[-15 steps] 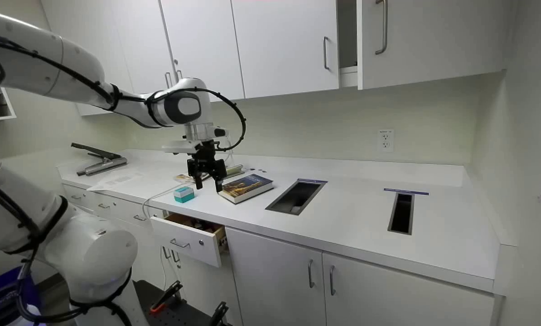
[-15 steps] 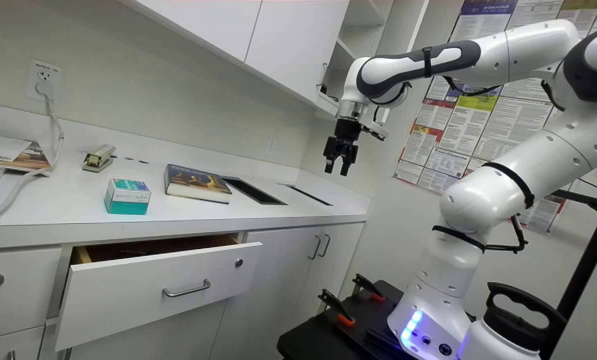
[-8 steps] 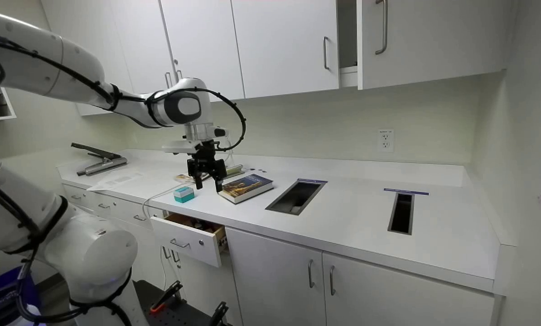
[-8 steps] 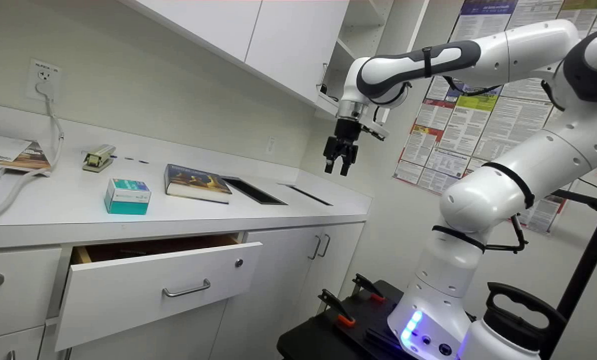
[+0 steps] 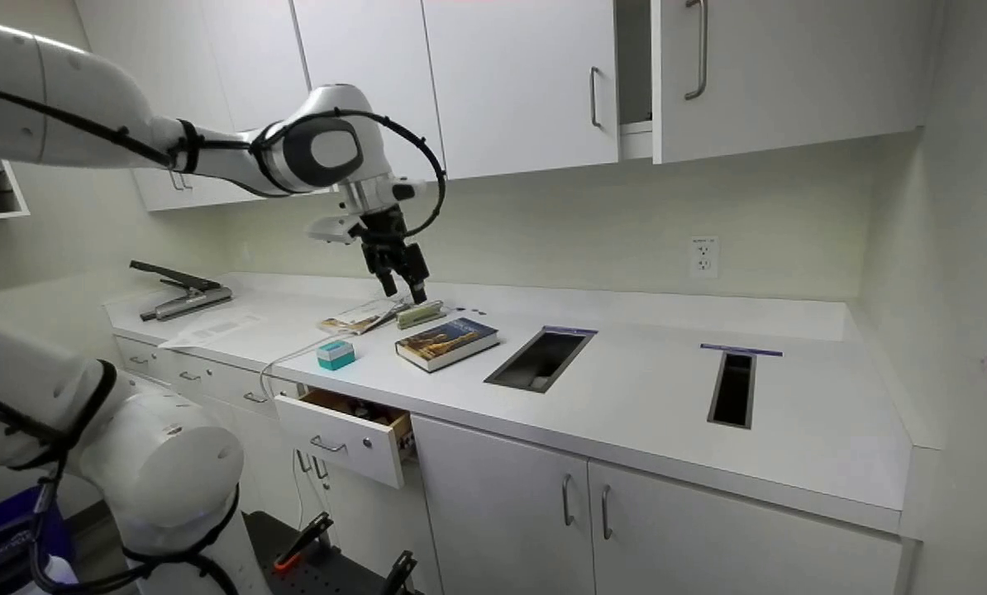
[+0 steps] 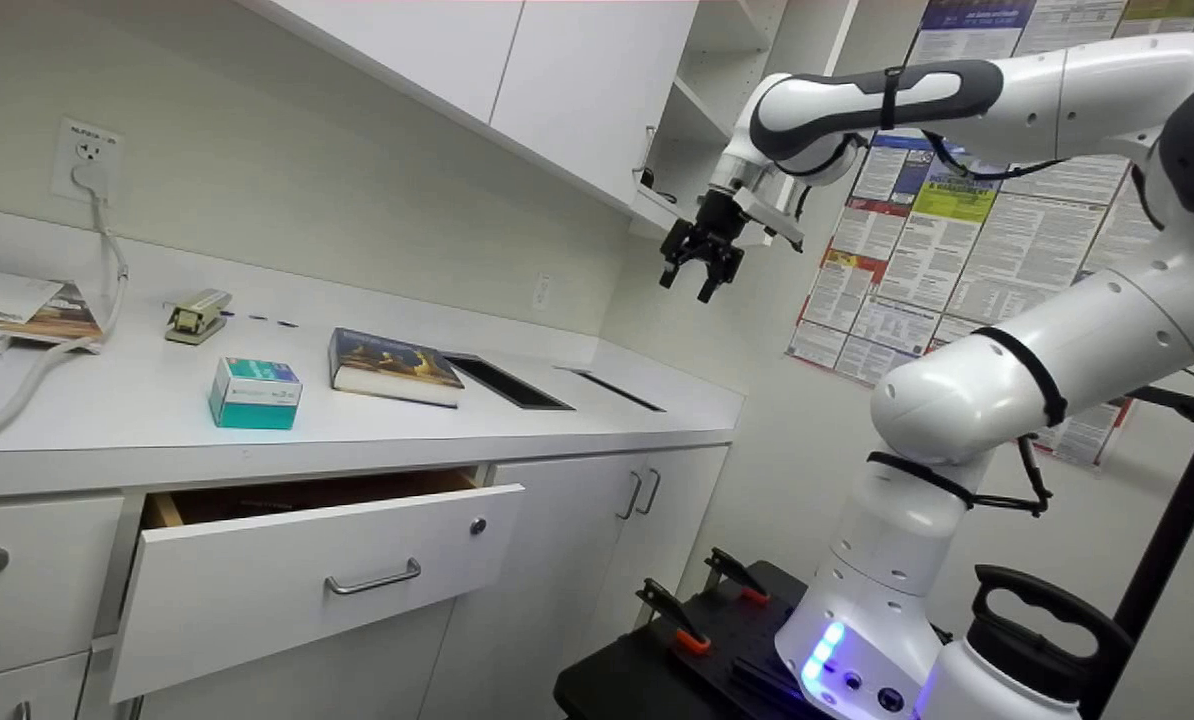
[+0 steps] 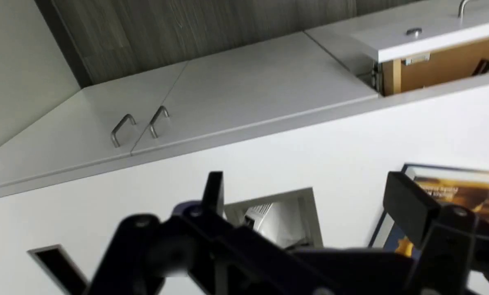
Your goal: Close the right top cabinet door
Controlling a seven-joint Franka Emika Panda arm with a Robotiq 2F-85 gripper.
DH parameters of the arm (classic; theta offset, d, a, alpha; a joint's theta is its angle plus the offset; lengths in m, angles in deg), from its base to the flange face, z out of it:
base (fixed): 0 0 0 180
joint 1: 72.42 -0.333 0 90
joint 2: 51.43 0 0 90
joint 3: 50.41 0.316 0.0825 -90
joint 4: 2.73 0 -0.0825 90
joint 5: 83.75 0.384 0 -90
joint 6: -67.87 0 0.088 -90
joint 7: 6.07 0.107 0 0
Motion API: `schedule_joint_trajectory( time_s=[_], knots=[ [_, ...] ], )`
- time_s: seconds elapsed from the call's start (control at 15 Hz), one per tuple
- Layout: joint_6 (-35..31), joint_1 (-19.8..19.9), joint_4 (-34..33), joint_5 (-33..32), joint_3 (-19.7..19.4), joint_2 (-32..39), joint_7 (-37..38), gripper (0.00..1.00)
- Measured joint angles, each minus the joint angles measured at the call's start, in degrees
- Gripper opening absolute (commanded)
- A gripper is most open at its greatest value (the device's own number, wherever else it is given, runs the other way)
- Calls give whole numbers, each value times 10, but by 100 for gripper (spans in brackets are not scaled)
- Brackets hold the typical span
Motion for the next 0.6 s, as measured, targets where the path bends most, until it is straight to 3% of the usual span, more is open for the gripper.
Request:
schedule_joint_trajectory(
  time_s=[0.4,0.6],
  knots=[
    [-5,73,-75,0,-33,-54,49,100],
    [-9,80,-76,0,-29,-76,70,100]
  ],
)
